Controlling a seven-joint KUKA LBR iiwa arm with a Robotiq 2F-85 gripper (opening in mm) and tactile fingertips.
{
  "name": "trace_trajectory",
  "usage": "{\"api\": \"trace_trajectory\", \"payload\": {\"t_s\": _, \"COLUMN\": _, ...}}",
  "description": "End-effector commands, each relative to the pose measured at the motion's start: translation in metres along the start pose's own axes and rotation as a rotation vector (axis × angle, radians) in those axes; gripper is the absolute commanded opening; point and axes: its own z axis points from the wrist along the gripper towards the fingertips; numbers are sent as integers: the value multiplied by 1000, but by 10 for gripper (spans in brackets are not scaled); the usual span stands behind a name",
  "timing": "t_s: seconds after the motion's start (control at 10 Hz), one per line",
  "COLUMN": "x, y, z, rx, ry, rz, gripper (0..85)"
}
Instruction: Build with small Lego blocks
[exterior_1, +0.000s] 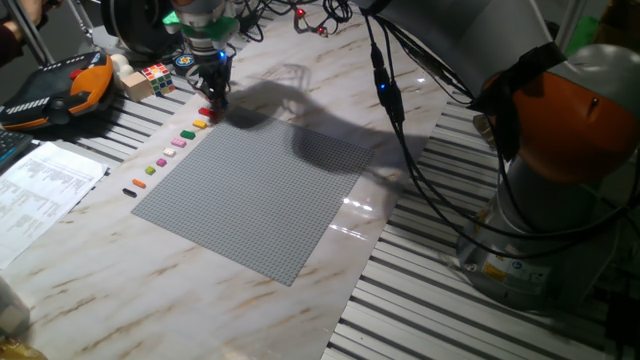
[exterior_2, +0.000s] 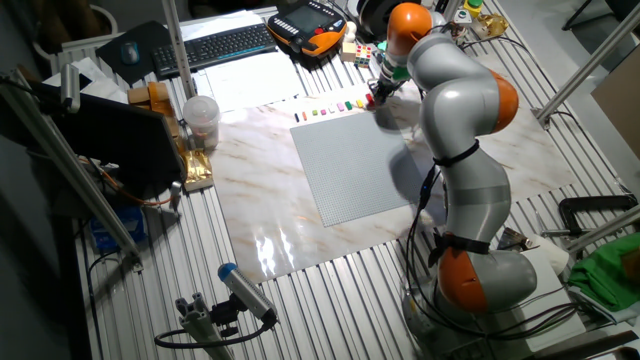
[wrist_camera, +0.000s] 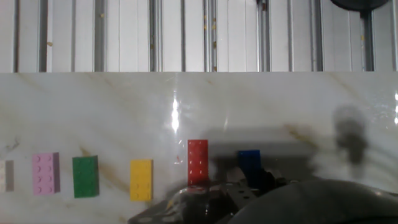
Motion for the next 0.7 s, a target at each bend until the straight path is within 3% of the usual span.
{"api": "trace_trajectory", "payload": {"t_s": 0.0, "x": 3, "y": 2, "z": -4, "rx": 0, "ry": 5, "rz": 4, "gripper": 7}}
{"api": "trace_trajectory", "payload": {"t_s": 0.2, "x": 18, "y": 13, "z": -17, "rx": 2, "ry": 17, "rz": 30, "gripper": 7}}
{"api": "trace_trajectory", "payload": {"t_s": 0.6, "x": 42, "y": 30, "z": -9, "rx": 8, "ry": 18, "rz": 60, "gripper": 7}}
